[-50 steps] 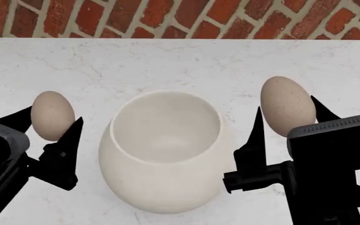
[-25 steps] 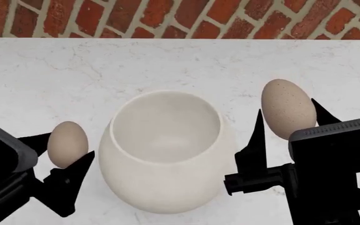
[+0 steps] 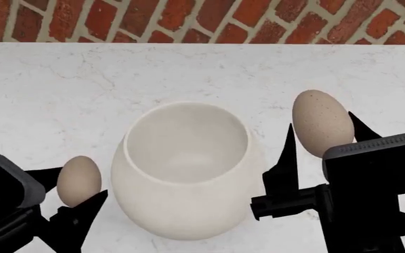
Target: Place the eggs and milk next to the bowl.
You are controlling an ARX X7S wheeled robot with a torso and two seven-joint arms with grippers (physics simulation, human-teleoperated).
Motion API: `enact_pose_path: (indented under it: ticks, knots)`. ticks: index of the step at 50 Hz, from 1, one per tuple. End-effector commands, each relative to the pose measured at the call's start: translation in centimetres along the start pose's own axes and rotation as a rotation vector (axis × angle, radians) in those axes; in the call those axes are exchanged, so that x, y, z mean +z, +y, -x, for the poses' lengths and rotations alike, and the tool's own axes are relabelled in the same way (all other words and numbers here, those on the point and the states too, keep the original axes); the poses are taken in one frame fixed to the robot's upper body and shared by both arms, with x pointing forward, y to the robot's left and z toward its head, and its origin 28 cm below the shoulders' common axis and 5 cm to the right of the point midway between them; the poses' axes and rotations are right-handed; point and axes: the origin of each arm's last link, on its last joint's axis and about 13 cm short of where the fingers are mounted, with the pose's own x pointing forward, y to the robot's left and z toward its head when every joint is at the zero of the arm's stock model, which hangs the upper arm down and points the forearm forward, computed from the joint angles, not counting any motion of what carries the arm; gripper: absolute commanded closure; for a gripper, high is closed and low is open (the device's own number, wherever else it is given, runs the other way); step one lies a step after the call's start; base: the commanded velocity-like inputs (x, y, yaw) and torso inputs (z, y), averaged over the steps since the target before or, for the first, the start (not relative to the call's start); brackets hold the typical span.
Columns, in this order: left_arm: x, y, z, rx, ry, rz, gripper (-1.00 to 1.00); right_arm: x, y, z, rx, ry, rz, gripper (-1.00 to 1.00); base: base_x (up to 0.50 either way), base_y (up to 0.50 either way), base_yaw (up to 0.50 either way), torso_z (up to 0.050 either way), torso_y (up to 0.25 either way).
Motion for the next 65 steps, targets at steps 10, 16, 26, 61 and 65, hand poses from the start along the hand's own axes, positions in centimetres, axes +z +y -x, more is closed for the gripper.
enact_pose_path:
  ticks: [10,16,26,61,65]
  knots:
    - [-0.7,-0.5,-0.3,-0.053,0.004,0.036,1.0,0.1,-0.3,0.1,-0.009,-0.021,0.005,1.0,0.0,0.0,0.0,0.0,0.001]
    - [-1.3,-0.6,-0.4,-0.06,0.018,0.038,1.0,0.0,-0.3,0.1,-0.011,-0.02,0.006,1.0,0.0,0.0,0.0,0.0,0.0]
    - [-1.9,-0.7,-0.7,-0.07,0.036,0.041,1.0,0.1,-0.3,0.1,-0.014,-0.019,0.005,1.0,0.0,0.0,0.0,0.001,0.0]
    - [-3.8,-0.7,-1.0,-0.074,0.067,0.072,1.0,0.1,-0.2,-0.2,-0.009,-0.017,0.009,1.0,0.0,0.0,0.0,0.0,0.0]
    - [-3.9,-0.8,-1.2,-0.078,0.07,0.075,1.0,0.1,-0.2,-0.2,-0.011,-0.017,0.009,1.0,0.0,0.0,0.0,0.0,0.003]
